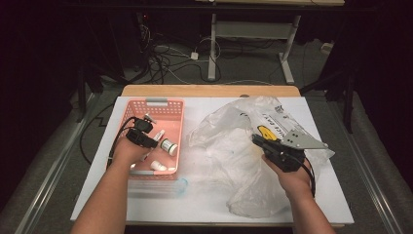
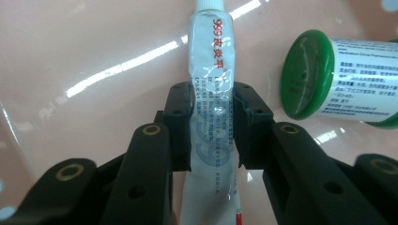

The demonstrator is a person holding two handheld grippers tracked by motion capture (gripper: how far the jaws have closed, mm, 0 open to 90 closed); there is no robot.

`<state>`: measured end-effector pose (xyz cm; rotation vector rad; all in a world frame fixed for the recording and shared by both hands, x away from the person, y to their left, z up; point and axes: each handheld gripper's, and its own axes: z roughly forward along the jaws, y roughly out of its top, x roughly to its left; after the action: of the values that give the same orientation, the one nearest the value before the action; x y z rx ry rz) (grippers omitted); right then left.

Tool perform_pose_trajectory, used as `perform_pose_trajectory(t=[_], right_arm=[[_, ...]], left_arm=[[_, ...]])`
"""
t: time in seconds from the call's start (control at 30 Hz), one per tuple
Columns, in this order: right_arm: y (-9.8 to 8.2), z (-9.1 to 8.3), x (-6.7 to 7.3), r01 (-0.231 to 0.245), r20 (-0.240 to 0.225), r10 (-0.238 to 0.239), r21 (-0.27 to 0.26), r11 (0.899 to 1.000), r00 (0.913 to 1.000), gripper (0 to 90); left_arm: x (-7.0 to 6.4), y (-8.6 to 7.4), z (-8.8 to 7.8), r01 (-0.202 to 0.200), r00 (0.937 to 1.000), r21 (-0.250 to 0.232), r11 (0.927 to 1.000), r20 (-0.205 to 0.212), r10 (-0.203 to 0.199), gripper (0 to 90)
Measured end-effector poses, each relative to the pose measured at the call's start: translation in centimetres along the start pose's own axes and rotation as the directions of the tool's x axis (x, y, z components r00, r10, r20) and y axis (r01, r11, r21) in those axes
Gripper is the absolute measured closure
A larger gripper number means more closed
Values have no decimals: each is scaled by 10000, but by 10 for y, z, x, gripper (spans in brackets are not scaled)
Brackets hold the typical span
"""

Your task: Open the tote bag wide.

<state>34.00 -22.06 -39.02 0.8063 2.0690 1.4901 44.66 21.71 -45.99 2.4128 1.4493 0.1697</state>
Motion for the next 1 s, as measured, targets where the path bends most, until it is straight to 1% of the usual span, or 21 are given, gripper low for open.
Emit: perform_pose_trajectory(t=[0.03,0.07,0.2,0.3,0.4,0.47,0.53,0.6,0.8,0.87,0.9,0.97,1.0], right_arm=[[0,0,0,-2,7,2,-10,10000,10000,900],[0,0,0,-4,7,4,-15,10000,10000,900],[-1,0,-2,-7,7,7,-4,10000,10000,900],[-1,1,-2,-31,10,31,31,10000,10000,900],[-1,1,-1,-5,1,5,-10,10000,10000,900],[0,1,-1,-22,3,22,7,10000,10000,900],[0,0,-1,10,-1,-10,-5,10000,10000,900],[0,0,-1,15,22,-15,-13,10000,10000,900],[0,1,0,-1,-24,1,-20,10000,10000,900],[0,0,0,2,-10,-2,-15,10000,10000,900],[0,0,0,6,-4,-6,-18,10000,10000,900],[0,0,0,11,13,-10,-21,10000,10000,900],[0,0,0,10,16,-10,-24,10000,10000,900]], left_arm=[[1,0,-1,-1,10000,-25,10000,-14,1,688],[1,0,-3,68,10000,-141,9999,0,-68,688],[1,-1,-9,139,9998,-478,9988,116,-134,688],[-1,-2,-13,116,9999,-677,9976,20,-115,688],[-1,-3,-17,206,9997,-1013,9946,143,-192,688],[-3,-4,-22,68,9999,-1283,9917,141,-50,688],[-5,-5,-27,43,9999,-1636,9865,145,-20,688],[-7,-7,-32,-5,10000,-1974,9803,-45,-4,688],[-5,-16,-40,319,9993,-2603,9650,281,-255,688],[-5,-19,-43,338,9990,-2799,9594,384,-240,688],[-6,-20,-45,308,9991,-2901,9565,370,-209,687],[-7,-23,-48,275,9988,-3167,9481,469,-133,687],[-8,-25,-50,281,9985,-3253,9452,542,-110,687]])
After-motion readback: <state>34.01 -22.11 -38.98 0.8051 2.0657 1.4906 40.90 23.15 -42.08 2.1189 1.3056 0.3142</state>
